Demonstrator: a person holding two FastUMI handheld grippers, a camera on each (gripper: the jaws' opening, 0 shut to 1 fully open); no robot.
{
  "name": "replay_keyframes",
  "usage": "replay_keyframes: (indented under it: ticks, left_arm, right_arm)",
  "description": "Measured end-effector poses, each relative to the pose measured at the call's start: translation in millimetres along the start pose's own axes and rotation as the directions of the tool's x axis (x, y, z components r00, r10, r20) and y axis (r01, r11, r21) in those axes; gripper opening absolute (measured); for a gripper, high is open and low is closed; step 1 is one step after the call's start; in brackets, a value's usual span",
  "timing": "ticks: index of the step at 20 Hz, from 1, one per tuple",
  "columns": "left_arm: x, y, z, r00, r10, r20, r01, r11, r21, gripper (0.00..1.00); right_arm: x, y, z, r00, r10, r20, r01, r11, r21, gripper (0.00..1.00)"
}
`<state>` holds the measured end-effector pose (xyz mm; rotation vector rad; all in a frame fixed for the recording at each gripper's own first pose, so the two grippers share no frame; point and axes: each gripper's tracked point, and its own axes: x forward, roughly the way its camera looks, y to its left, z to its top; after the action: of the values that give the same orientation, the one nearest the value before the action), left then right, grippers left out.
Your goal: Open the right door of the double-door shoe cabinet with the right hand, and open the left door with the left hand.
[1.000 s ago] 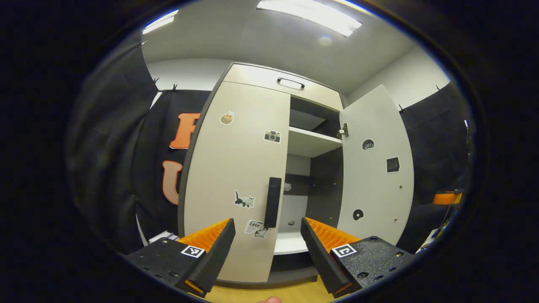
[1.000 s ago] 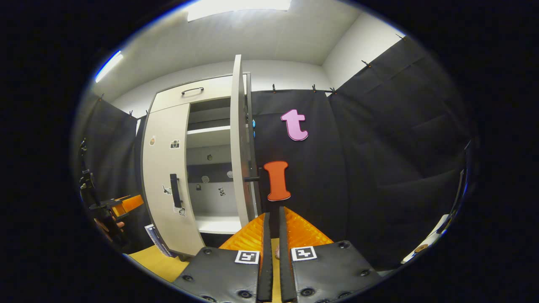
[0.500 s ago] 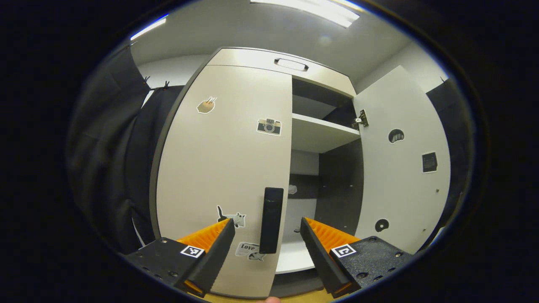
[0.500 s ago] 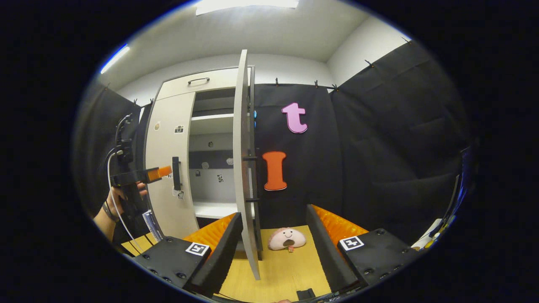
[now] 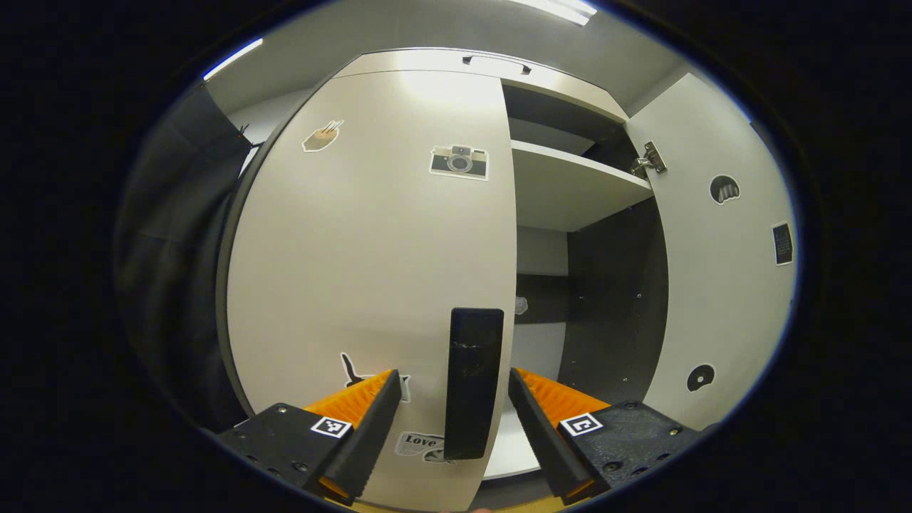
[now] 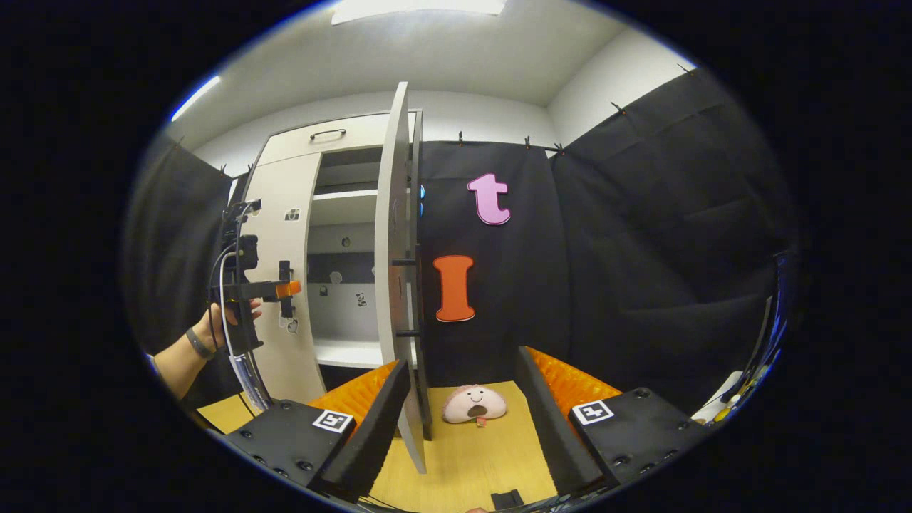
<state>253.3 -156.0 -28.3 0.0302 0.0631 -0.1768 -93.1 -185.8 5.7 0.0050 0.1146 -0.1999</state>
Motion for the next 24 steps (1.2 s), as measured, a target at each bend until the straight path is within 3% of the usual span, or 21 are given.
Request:
replay_keyframes:
  ticks: [1,2,3,6,13,16,21,22,24]
  left_arm:
    - [-0.1,1.4,-0.6,1.0,0.005,-0.004,-0.005,1.0,0.003,0.86]
    - [-0.5,0.4,-1.5,1.0,-0.004,-0.003,0.004,1.0,0.009,0.72]
    - [-2.6,-9.4,1.4,0.999,-0.054,0.0,0.054,0.999,-0.002,0.7]
    - [-2.1,-13.6,-2.3,0.998,-0.069,-0.01,0.069,0.998,-0.008,0.29]
    - [-3.2,-16.7,-5.0,0.994,-0.106,-0.027,0.108,0.99,0.093,0.26]
    - [-8.2,-16.8,-10.1,0.985,-0.147,-0.086,0.156,0.981,0.113,0.26]
    - [-20.0,-9.5,-10.5,0.972,-0.215,-0.096,0.221,0.974,0.053,0.26]
    - [-19.1,-7.8,-11.2,0.971,-0.223,-0.092,0.227,0.973,0.041,0.26]
    - [-19.9,-5.1,-11.1,0.967,-0.238,-0.085,0.241,0.97,0.027,0.26]
  right_arm:
    - [2.2,-2.1,-2.0,1.0,-0.001,-0.007,0.001,1.0,0.01,0.96]
    - [4.2,-4.6,-4.7,1.0,-0.005,-0.015,0.005,1.0,0.014,0.96]
    - [6.5,-6.5,-6.3,1.0,-0.009,-0.021,0.009,1.0,0.016,0.96]
    - [9.6,-5.2,-6.0,1.0,-0.01,-0.023,0.01,1.0,0.024,0.97]
    - [3.6,1.4,-1.1,1.0,-0.015,-0.01,0.015,1.0,0.011,0.97]
    - [0.2,7.7,6.5,1.0,-0.015,0.006,0.015,1.0,0.002,0.97]
    - [-9.2,13.6,10.7,0.999,-0.029,0.029,0.029,0.999,-0.015,0.97]
    - [-13.7,14.4,8.4,0.999,-0.028,0.03,0.029,0.999,-0.014,0.88]
    - [-16.7,17.4,7.4,0.999,-0.028,0.027,0.028,1.0,-0.014,0.88]
